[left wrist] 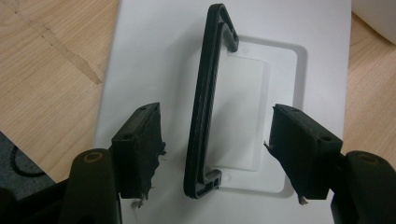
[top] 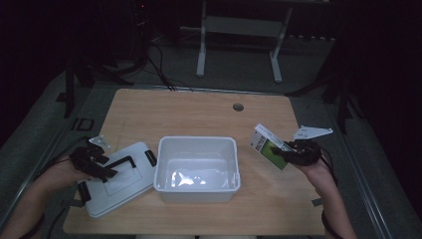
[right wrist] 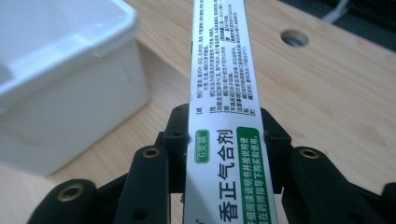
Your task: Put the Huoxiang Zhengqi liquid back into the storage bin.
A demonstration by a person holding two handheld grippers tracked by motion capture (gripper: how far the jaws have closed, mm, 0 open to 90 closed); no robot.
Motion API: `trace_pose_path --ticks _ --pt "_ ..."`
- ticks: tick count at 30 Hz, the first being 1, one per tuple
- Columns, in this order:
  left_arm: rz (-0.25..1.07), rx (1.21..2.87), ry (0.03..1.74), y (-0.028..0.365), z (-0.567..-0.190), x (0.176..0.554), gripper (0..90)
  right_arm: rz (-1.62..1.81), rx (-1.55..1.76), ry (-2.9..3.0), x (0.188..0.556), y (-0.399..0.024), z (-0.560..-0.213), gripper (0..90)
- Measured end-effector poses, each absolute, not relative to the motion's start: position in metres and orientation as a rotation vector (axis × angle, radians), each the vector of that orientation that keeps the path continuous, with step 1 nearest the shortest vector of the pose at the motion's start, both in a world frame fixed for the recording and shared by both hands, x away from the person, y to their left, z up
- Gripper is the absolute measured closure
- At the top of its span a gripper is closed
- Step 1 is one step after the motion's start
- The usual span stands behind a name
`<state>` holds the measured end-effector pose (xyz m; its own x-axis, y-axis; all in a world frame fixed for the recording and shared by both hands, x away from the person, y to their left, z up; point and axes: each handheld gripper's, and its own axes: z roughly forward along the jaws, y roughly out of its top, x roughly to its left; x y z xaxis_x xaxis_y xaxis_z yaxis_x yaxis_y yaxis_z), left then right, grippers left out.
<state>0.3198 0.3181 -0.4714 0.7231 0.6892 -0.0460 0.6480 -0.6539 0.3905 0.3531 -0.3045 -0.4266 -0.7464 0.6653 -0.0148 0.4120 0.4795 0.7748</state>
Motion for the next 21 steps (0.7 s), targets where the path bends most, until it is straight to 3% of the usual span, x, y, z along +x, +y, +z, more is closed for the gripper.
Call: trace_pose_path --ticks 21 --pt "0.152 2.561 1.027 0.316 -0.467 0.318 34.5 1.3 0.536 2.513 0.328 -0.251 -0.36 63.8"
